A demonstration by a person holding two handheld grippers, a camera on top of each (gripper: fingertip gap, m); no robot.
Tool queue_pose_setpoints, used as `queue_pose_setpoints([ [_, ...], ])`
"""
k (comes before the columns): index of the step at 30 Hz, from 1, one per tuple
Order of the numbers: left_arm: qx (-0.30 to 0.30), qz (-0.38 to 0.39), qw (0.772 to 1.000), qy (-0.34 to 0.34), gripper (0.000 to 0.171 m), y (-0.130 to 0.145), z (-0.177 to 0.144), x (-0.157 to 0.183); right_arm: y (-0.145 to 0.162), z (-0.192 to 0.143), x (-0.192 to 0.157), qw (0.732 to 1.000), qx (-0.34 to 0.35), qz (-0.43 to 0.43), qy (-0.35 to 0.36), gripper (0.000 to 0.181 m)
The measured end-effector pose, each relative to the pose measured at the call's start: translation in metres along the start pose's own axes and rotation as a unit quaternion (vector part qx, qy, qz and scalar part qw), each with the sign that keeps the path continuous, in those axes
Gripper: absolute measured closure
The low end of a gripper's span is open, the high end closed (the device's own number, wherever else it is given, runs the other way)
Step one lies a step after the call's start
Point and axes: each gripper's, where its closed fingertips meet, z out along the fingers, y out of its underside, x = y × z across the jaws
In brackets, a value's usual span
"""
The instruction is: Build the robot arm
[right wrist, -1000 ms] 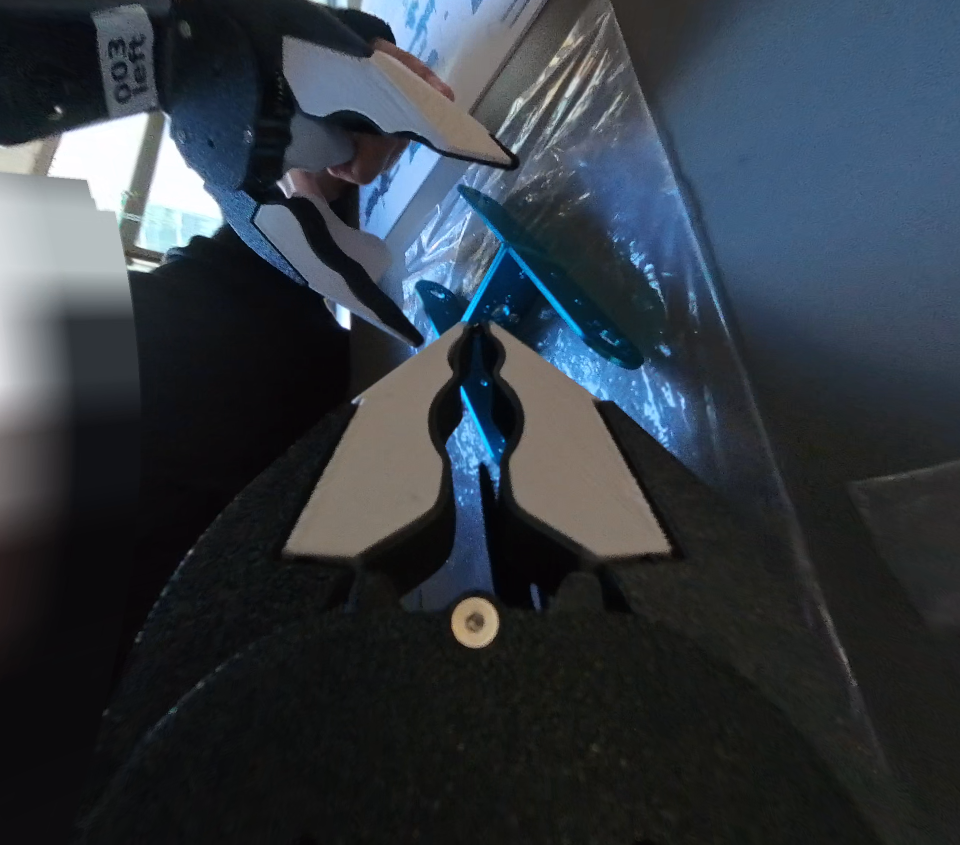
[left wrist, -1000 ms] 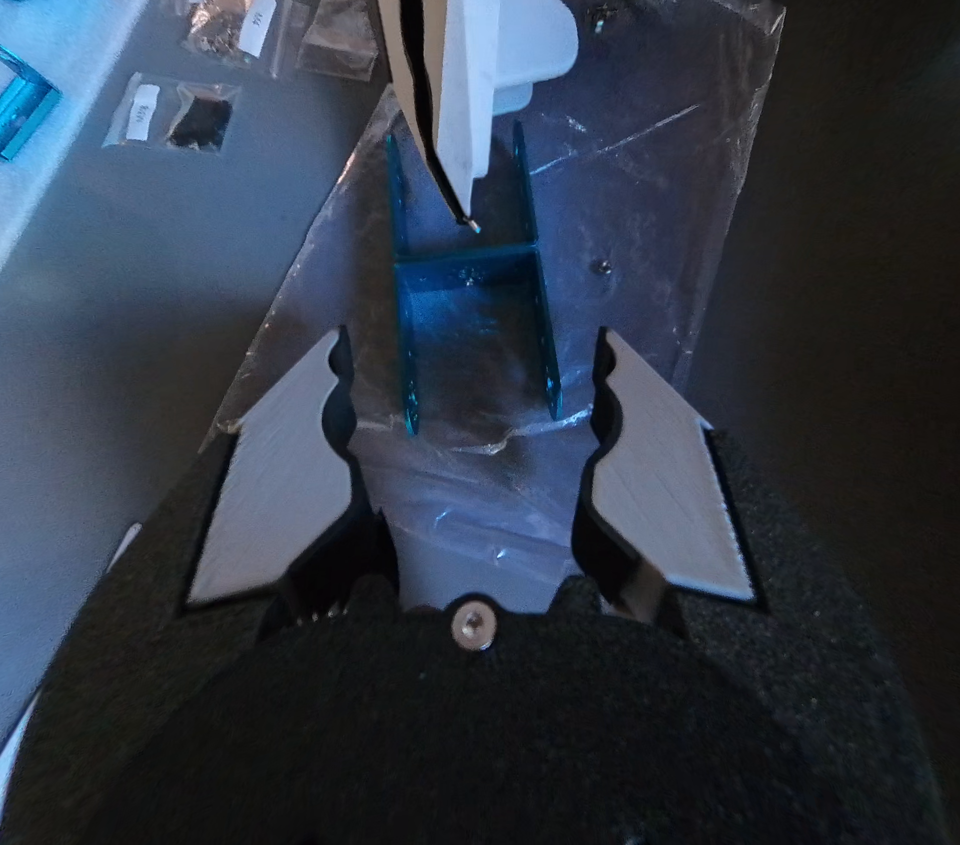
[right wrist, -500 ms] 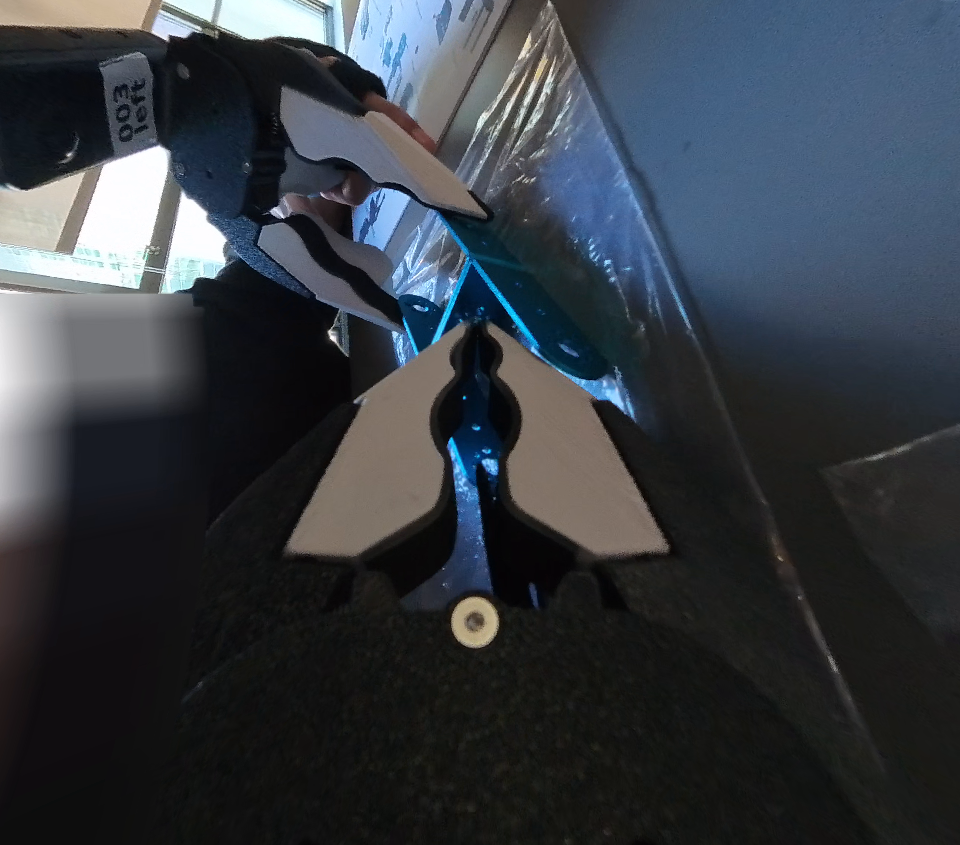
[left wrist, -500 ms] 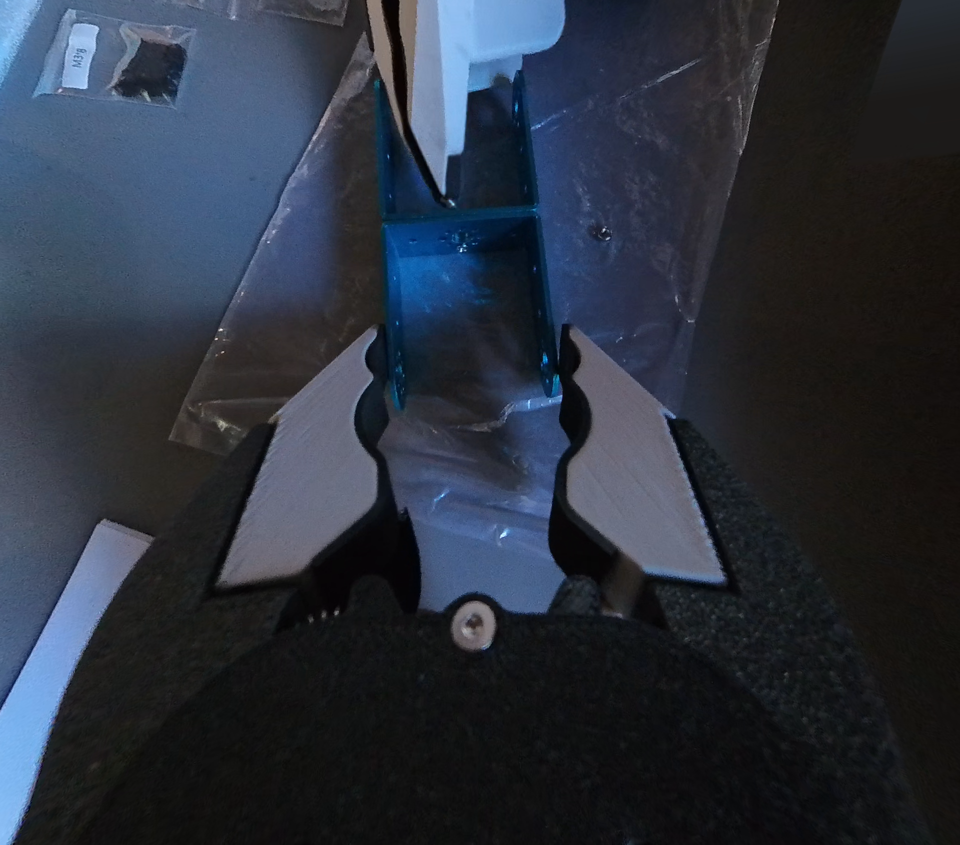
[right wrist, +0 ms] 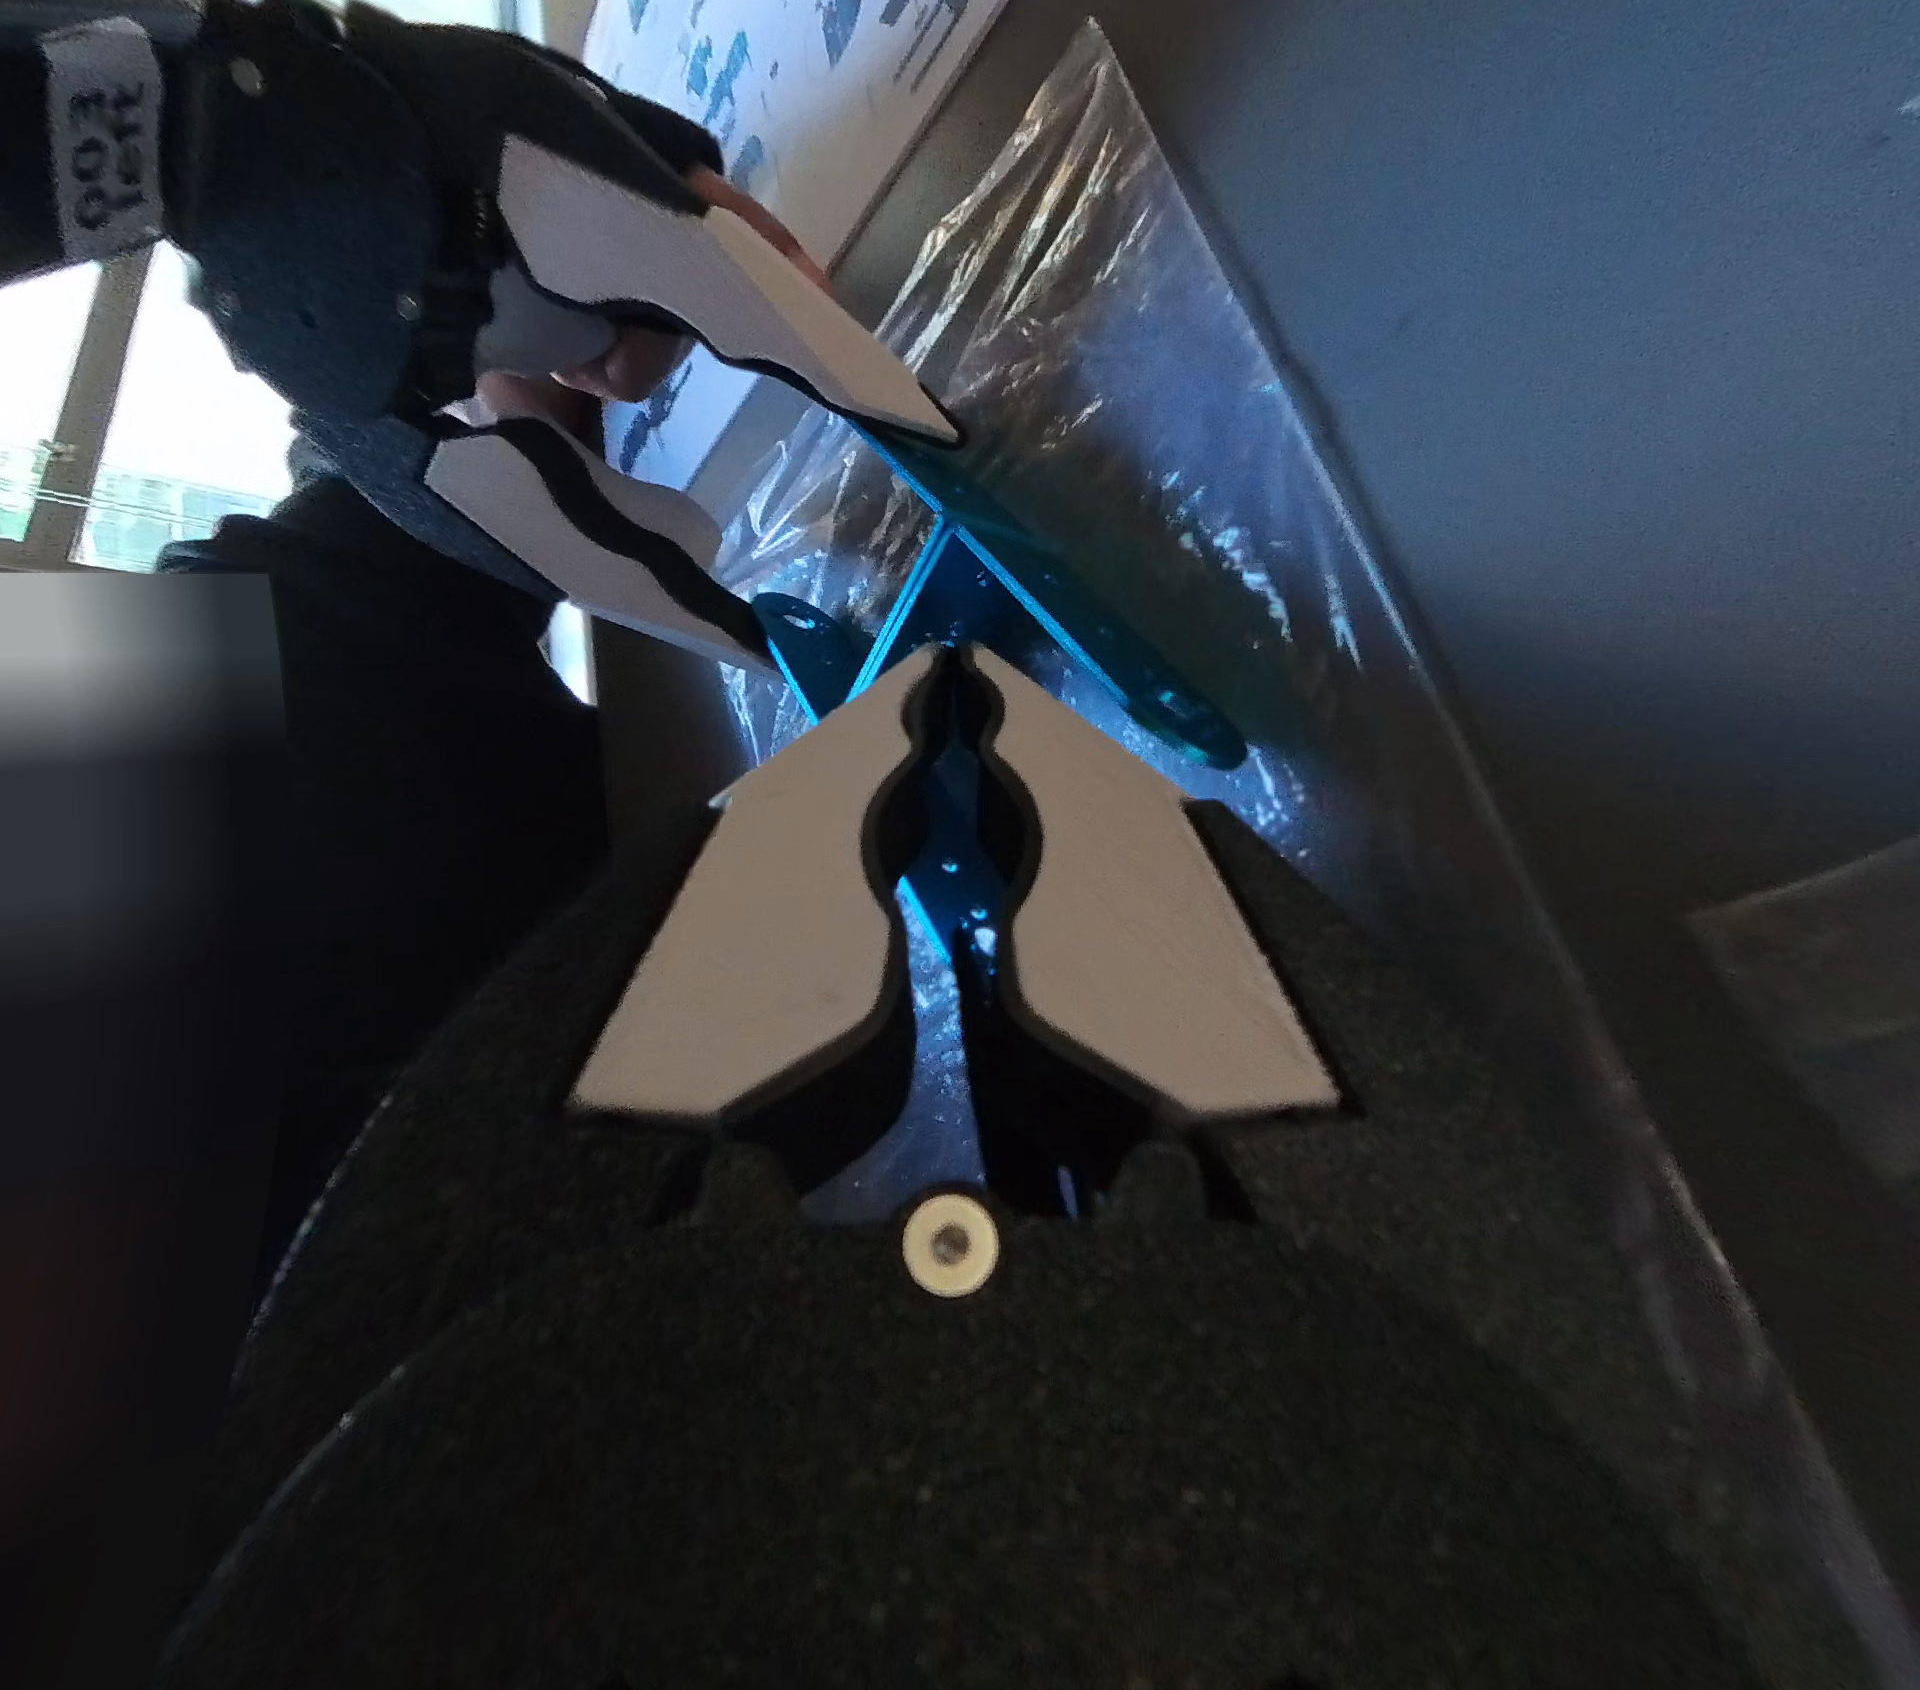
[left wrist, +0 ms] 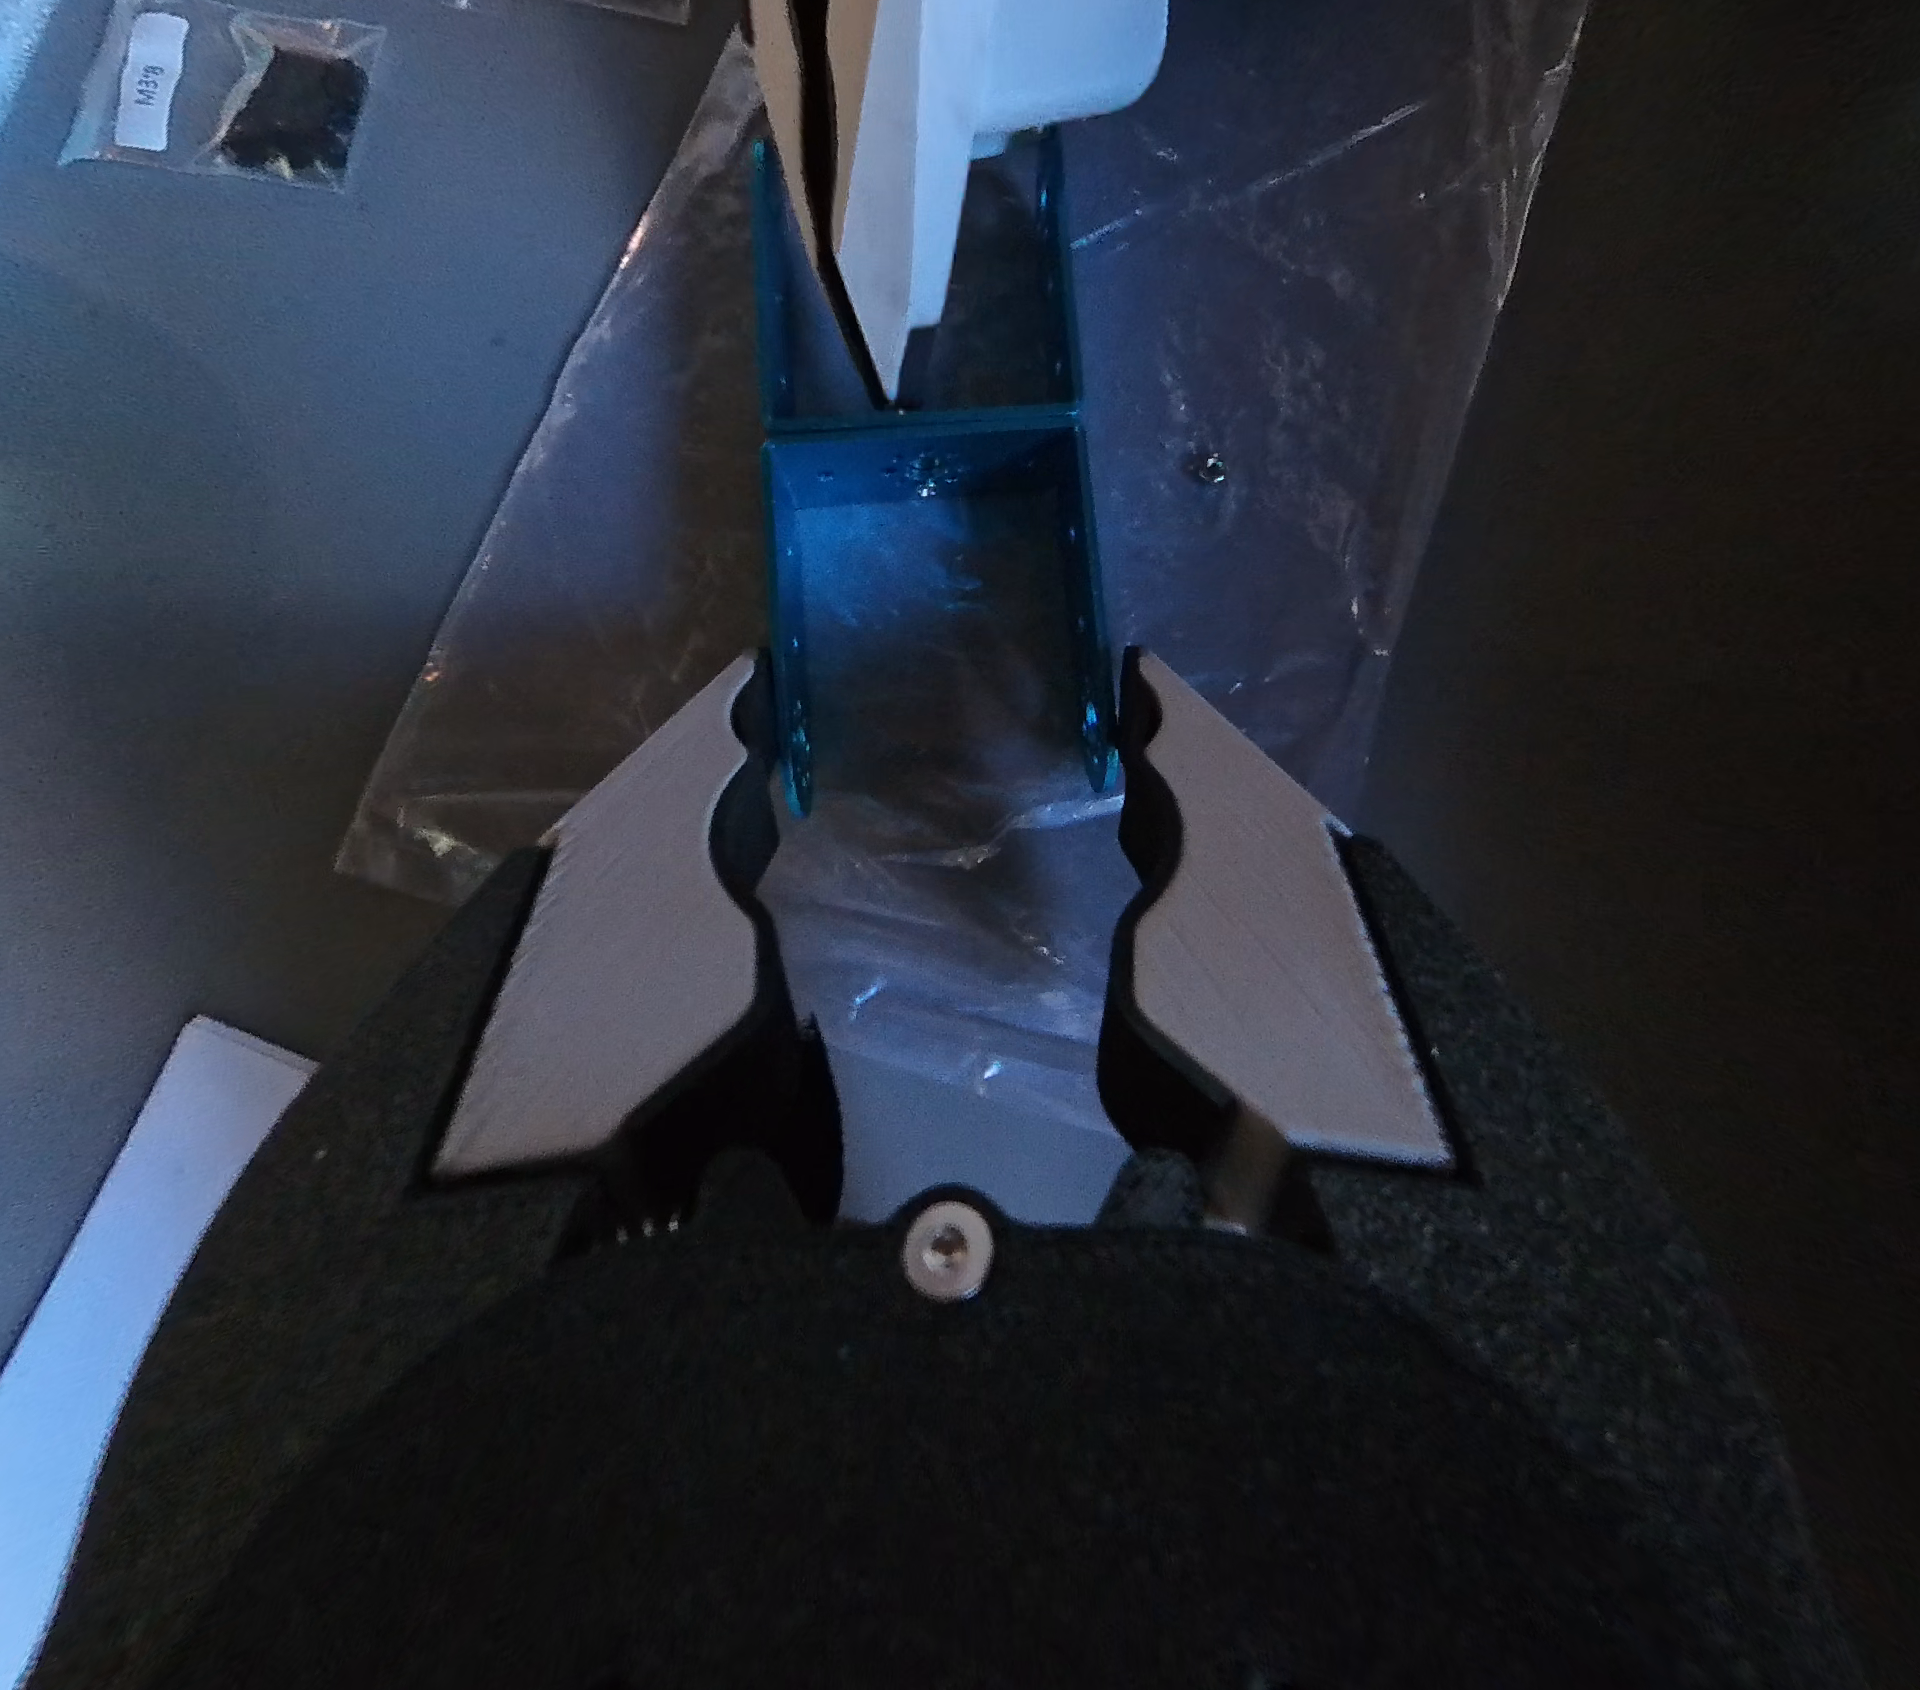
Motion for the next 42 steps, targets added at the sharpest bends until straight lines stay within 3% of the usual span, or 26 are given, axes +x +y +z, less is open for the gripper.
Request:
queue_pose_setpoints([
  [13,-0.001,0.005,1.000,-0.001,0.106,0.000,0.001,0.002,0.005,-0.001,-0.004,0.997,-0.026,-0.058,0.053,0.181],
  [22,-0.006,0.000,1.000,-0.011,0.106,-0.001,0.003,0.003,0.002,-0.004,-0.004,0.996,-0.026,-0.043,0.068,0.181],
  [31,-0.016,-0.025,0.999,-0.029,0.106,-0.001,0.003,0.004,0.006,0.000,-0.004,0.987,-0.028,-0.051,0.149,0.181],
  [36,-0.014,-0.022,0.999,-0.039,0.106,-0.001,0.004,0.003,-0.005,-0.009,0.004,0.971,-0.003,-0.069,0.230,0.181],
  [38,-0.012,-0.022,0.999,-0.038,0.106,-0.001,0.004,0.003,-0.005,-0.018,0.007,0.966,-0.015,-0.092,0.240,0.181],
  [40,-0.017,-0.012,0.999,-0.038,0.107,0.001,0.003,0.004,-0.008,-0.020,-0.005,0.966,-0.040,-0.160,0.201,0.181],
  [41,-0.020,-0.007,0.999,-0.038,0.106,0.002,0.003,0.004,-0.010,-0.026,0.001,0.954,-0.056,-0.196,0.218,0.180],
  [42,-0.020,-0.001,0.999,-0.038,0.106,0.002,0.002,0.004,-0.014,-0.031,0.007,0.942,-0.076,-0.228,0.235,0.164],
])
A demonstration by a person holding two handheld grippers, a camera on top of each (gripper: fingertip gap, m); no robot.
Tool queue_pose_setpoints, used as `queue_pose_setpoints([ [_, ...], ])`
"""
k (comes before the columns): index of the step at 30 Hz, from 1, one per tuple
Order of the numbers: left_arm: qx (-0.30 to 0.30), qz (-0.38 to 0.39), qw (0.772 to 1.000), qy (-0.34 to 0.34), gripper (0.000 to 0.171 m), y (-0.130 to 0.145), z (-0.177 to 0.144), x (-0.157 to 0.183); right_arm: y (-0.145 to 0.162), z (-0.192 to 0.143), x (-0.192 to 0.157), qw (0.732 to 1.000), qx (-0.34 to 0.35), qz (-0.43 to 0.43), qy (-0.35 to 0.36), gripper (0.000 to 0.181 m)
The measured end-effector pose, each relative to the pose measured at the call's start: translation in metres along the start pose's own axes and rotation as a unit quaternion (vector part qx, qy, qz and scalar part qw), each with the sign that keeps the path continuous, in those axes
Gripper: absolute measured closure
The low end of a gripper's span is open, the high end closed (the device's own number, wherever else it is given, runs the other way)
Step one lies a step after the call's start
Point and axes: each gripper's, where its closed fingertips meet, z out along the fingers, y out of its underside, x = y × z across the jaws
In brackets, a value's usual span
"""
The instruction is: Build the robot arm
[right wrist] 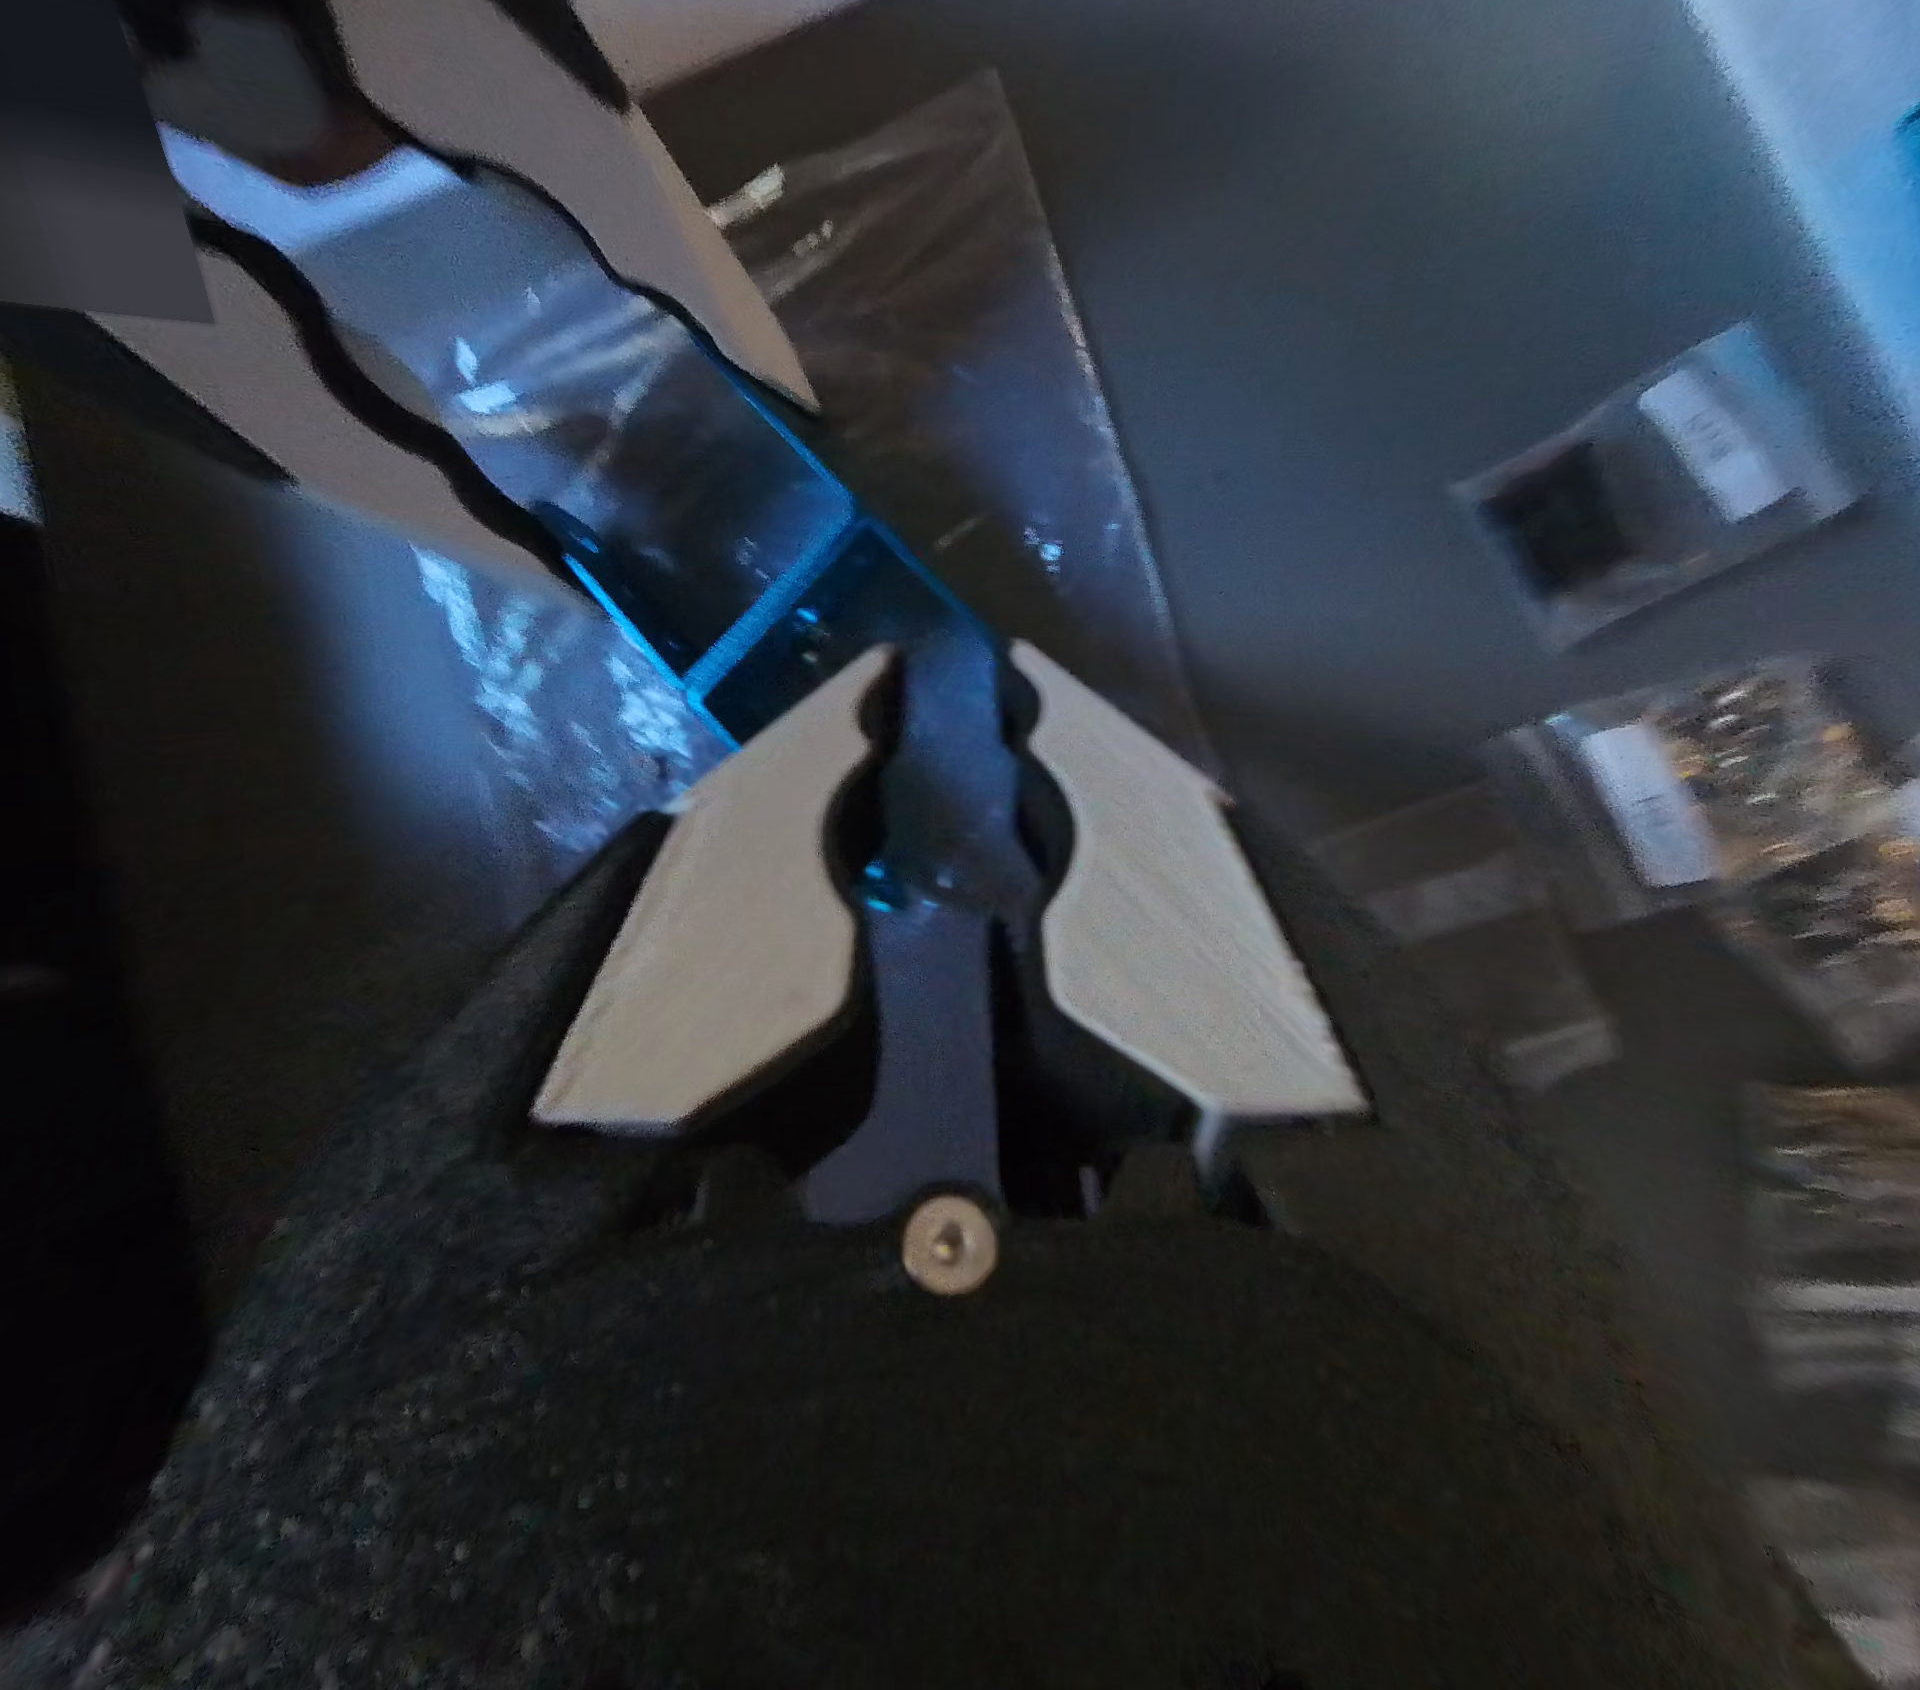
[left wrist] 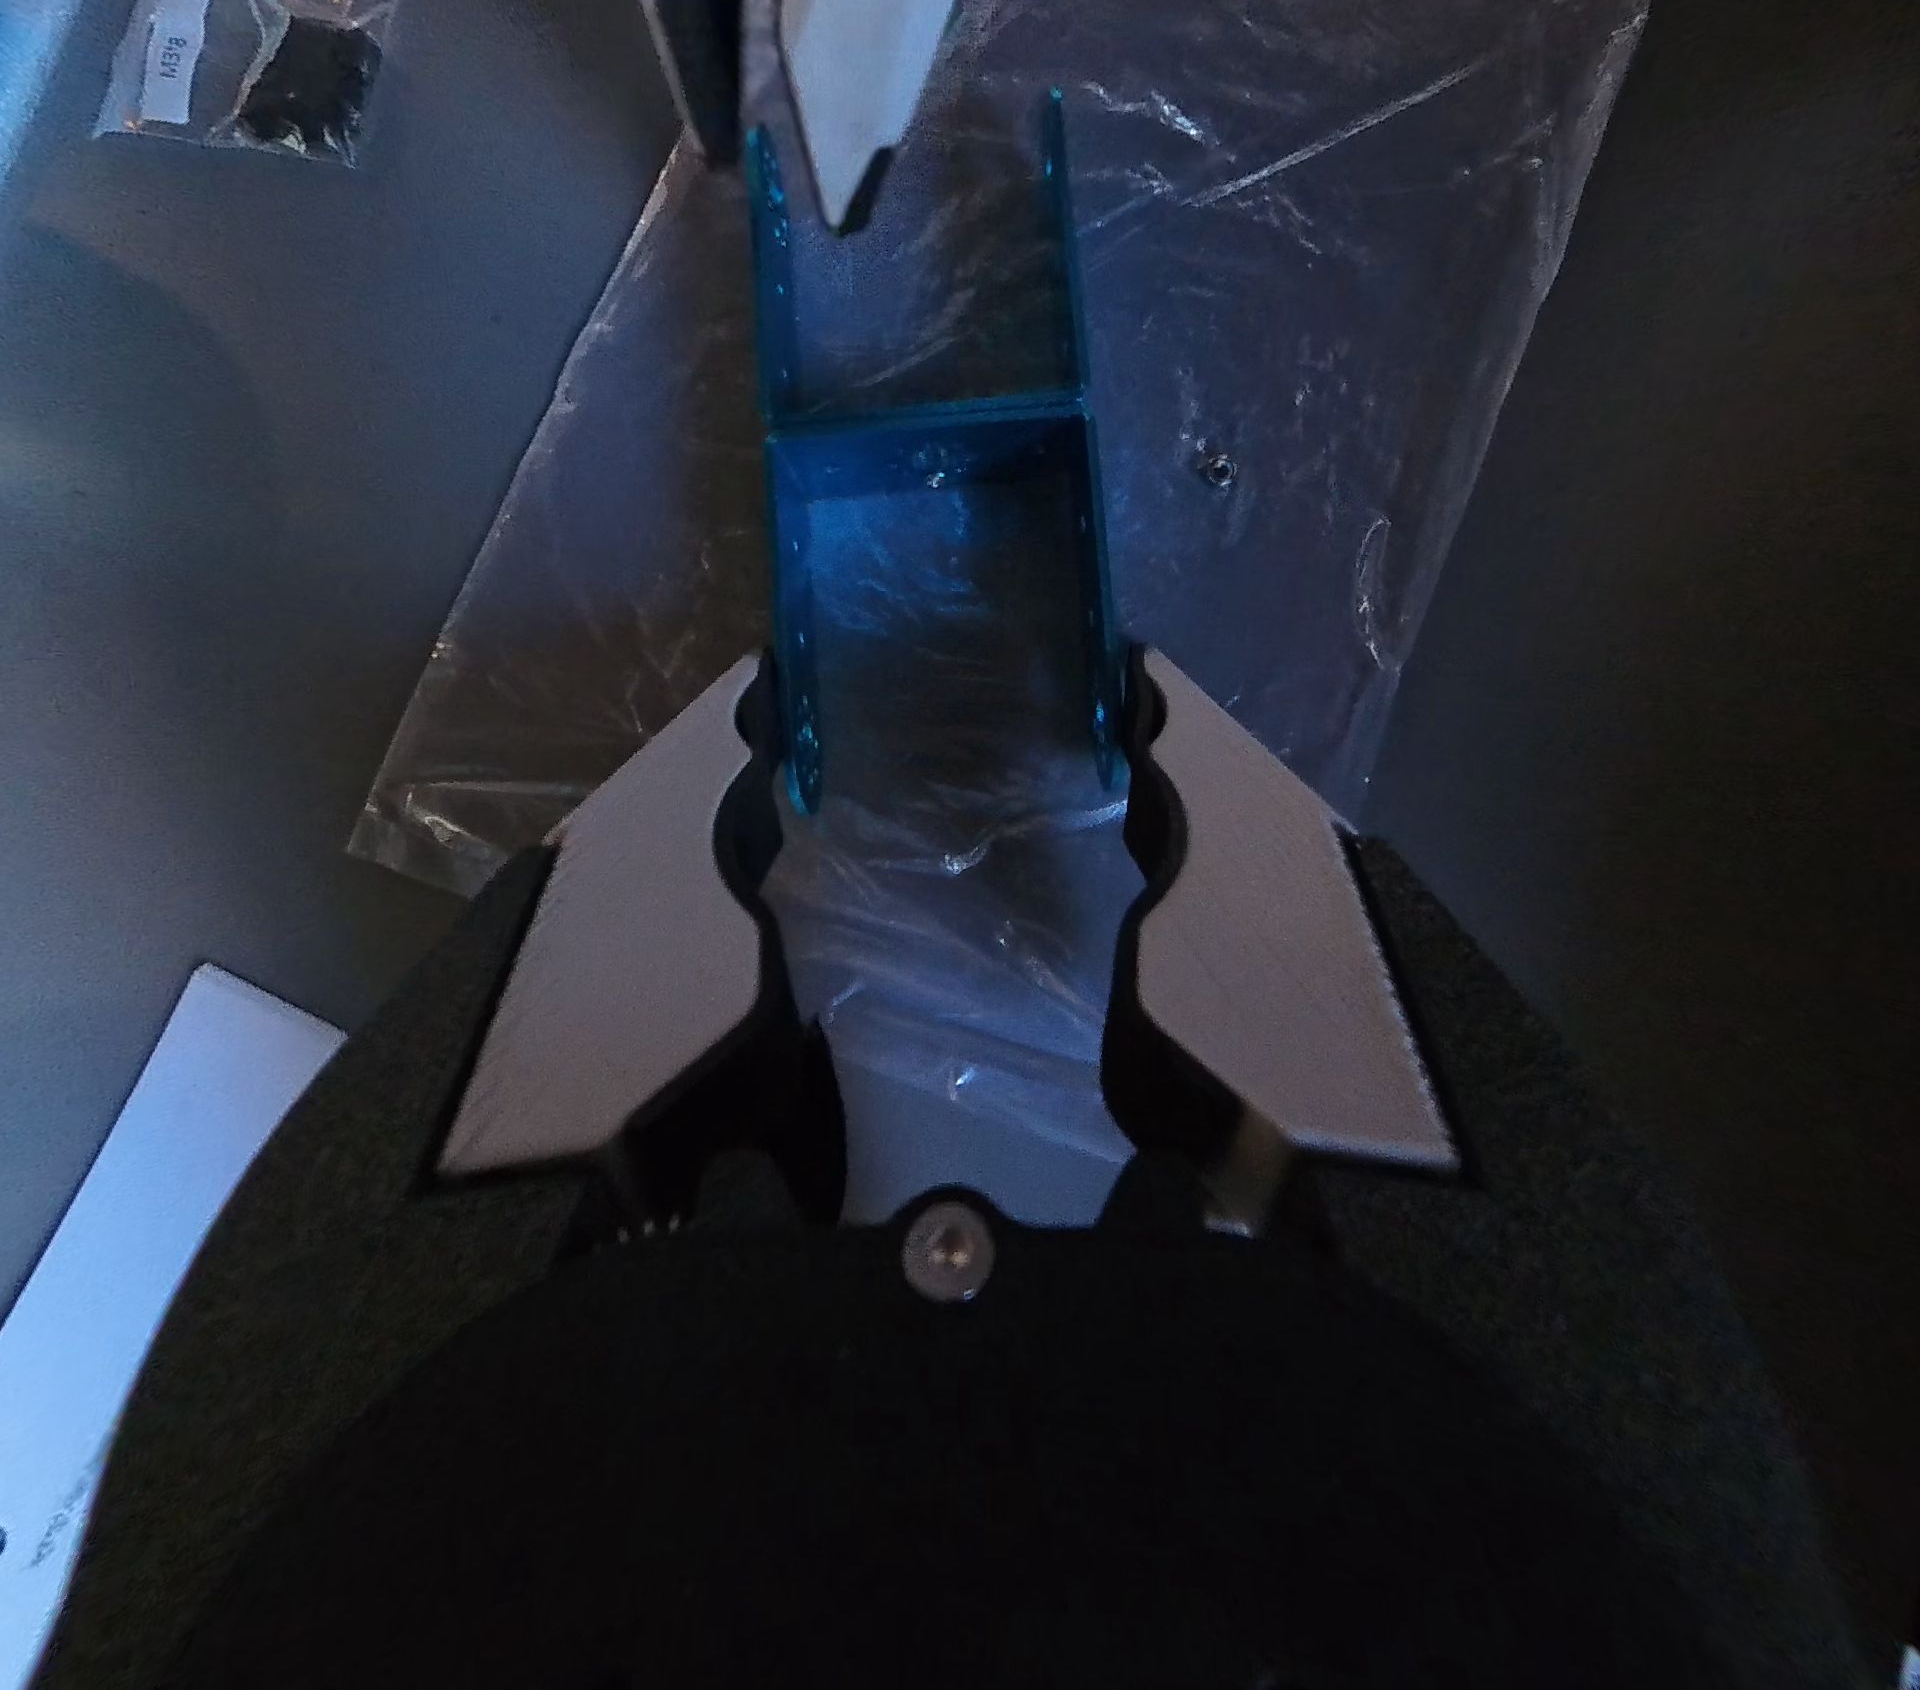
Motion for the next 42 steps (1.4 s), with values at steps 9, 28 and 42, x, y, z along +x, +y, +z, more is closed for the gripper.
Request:
queue_pose_setpoints([
  [9,0.007,-0.003,1.000,0.011,0.106,0.000,0.001,0.000,0.019,0.021,-0.026,0.952,-0.169,-0.245,-0.074,0.166],
  [28,0.025,-0.014,0.999,0.016,0.105,-0.004,0.000,-0.001,0.010,0.010,-0.022,0.972,-0.053,-0.209,-0.093,0.181],
  [42,0.328,0.004,0.944,-0.026,0.164,-0.091,-0.073,0.005,-0.049,-0.061,-0.092,0.909,0.303,-0.079,-0.277,0.181],
])
